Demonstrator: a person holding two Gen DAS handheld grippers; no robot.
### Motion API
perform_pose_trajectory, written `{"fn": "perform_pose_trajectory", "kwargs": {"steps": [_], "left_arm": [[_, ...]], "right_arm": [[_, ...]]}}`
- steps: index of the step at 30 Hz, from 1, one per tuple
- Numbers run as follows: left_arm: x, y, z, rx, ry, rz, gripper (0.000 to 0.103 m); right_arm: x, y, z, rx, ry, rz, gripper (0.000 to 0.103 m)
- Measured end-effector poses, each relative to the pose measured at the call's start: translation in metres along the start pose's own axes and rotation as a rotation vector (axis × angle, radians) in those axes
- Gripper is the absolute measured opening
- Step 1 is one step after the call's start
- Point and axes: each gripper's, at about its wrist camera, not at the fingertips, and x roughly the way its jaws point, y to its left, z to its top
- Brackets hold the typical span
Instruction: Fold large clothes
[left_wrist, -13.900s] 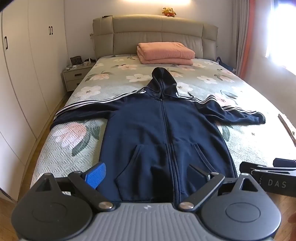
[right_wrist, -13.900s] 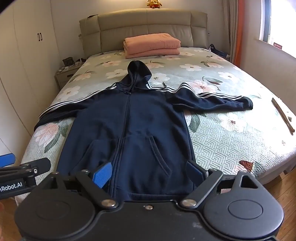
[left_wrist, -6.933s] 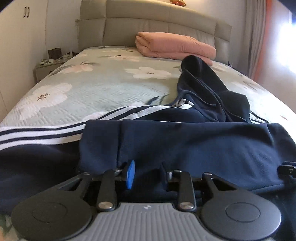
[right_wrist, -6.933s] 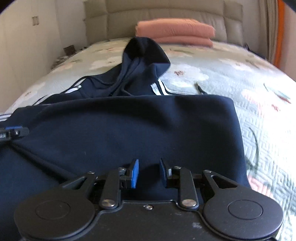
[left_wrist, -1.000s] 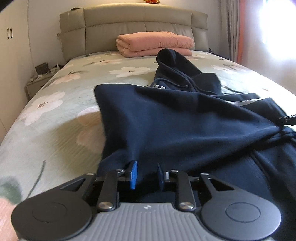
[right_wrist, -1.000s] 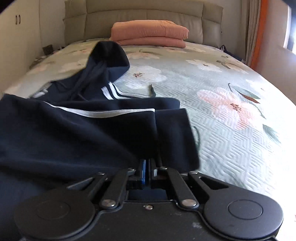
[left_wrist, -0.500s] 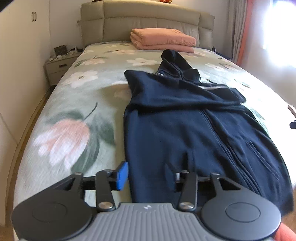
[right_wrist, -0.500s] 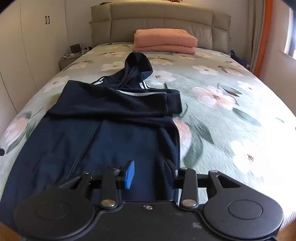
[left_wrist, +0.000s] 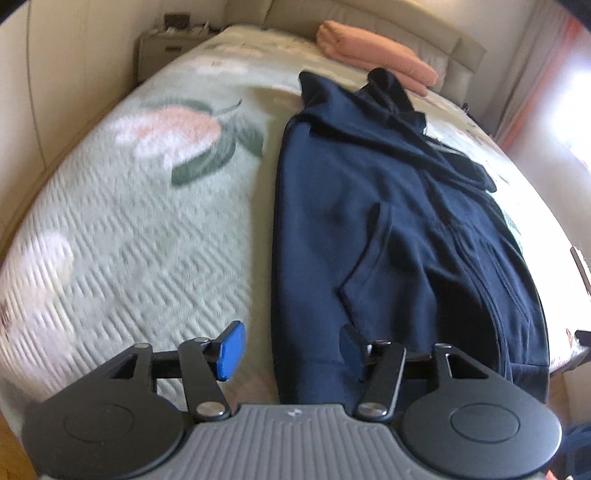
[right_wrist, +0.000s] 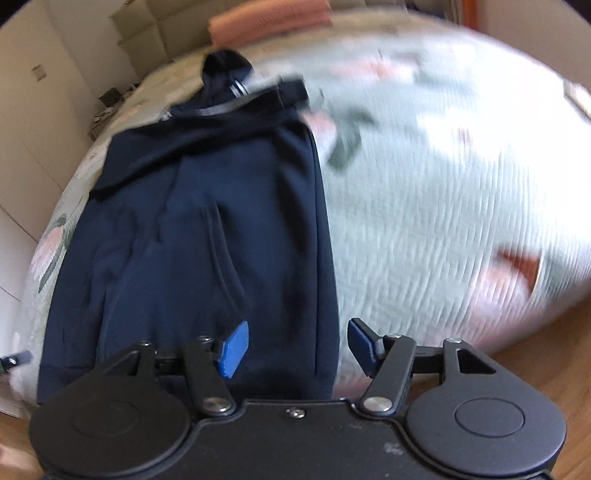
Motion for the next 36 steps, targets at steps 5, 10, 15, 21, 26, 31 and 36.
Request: {"fn": "perform_pose_trajectory", "kwargs": {"steps": [5,10,15,21,26,31,36], "left_arm": [[0.012,0.002,-0.017,-0.03,0.043,0.002,0.067],[0.022,0.011,-0.021,-0.102,0.046,-0.012,0.073],[0.028,0.01,-0.019,-0.13,0.036,-0.037,0.084],[0.032,0.013,-0.019,-0.193,0.04,-0.09,0.091],[0.042,-0.013,-0.021,-0.076,0.051,-0.001,0.088],[0.043,-0.05,-0.031,0.123,0.011,0.093,0.047],[0.036,-0.048,-0.026,0.072,-0.019,0.015,0.016]], "right_arm": [[0.023,-0.023,-0.026,0.093,0.051,0.03,0.075],[0.035,-0.031,-0.033,0.112,0.069,0.035,0.075],[0.048,-0.028,-0.037,0.074,0.088,0.014,0.075],[0.062,-0.026,-0.043,0.078,0.109,0.083,0.075],[0.071,-0.02,-0.046,0.079,0.134,0.134,0.076],[0.082,-0.017,-0.05,0.098,0.142,0.136,0.077],[0.067,-0.008,-0.051,0.044,0.111,0.106,0.009]]}}
